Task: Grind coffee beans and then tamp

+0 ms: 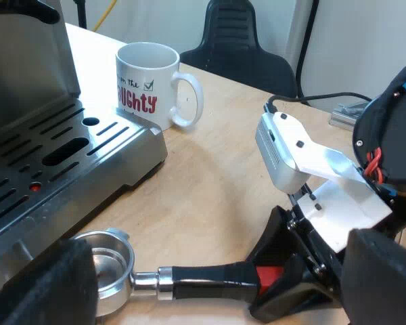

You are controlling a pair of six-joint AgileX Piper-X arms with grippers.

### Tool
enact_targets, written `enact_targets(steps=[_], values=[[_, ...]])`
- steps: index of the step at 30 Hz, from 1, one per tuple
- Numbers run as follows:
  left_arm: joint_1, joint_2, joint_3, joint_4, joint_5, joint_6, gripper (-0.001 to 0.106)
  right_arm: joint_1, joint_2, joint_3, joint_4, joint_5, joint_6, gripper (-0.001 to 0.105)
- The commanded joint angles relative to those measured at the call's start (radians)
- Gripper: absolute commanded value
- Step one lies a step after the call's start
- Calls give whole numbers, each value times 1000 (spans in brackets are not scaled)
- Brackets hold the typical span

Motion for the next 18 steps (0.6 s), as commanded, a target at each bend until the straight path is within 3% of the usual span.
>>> enact_targets(steps=[1,18], values=[[-4,-6,-1,-2,-10,-4,82,-6,5,-4,31,2,-2,46],[-4,-6,-1,-2,-10,-4,82,-6,-30,-158,342,2,-2,46]])
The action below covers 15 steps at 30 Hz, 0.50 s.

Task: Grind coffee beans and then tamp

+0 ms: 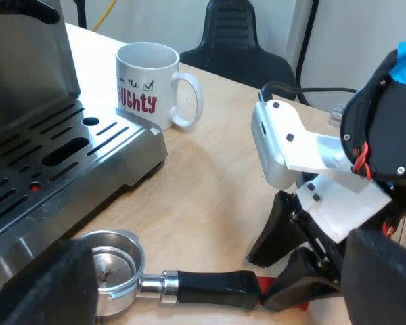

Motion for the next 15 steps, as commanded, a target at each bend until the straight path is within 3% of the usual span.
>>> enact_targets(steps=[1,7,15], values=[[-4,-6,-1,-2,-10,-4,82,-6,-16,-29,31,0,-3,46],[-4,-6,-1,-2,-10,-4,82,-6,-56,-102,159,0,-3,46],[-4,-6,-1,-2,-10,-4,82,-6,-104,-110,218,0,-3,46]])
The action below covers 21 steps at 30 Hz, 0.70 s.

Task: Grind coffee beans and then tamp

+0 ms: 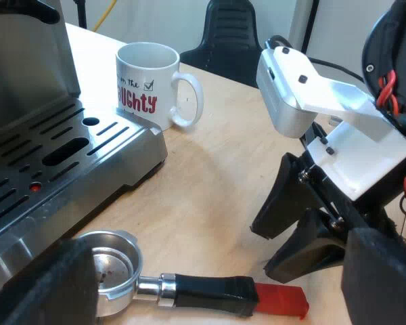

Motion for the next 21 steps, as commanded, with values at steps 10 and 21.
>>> enact_targets(steps=[10,21], values=[[-4,-6,-1,-2,-10,-4,82,-3,-55,-45,39,0,-18,68],[-4,-6,-1,-2,-10,-4,82,-3,-181,-117,39,0,-140,74]])
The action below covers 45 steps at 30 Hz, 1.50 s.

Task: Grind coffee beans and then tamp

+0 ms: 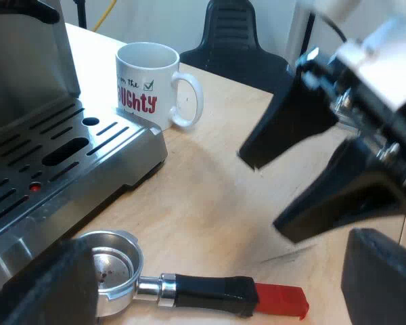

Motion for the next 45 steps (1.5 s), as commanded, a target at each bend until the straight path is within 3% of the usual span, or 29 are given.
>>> enact_targets(steps=[1,14,20,25,29,31,39,45], values=[[-4,-6,-1,-2,-10,-4,82,-3,-38,-22,2,0,-47,74],[-4,-6,-1,-2,-69,-2,82,-3,-192,-24,-3,-32,-61,74],[-4,-6,-1,-2,-167,-2,82,-3,-210,-24,-65,-29,-97,74],[-4,0,-1,-2,-301,3,82,-3,-210,-24,-127,-29,-152,74],[-4,16,-1,-2,-336,25,82,-3,-210,-24,-157,-29,-157,74],[-4,46,2,-9,-348,39,82,-3,-210,-24,-165,-29,-195,74],[-4,145,97,-198,-347,49,82,-3,-210,-24,-164,-29,-219,74],[-4,197,137,-274,-371,51,82,-3,-210,-24,-164,-29,-219,74]])
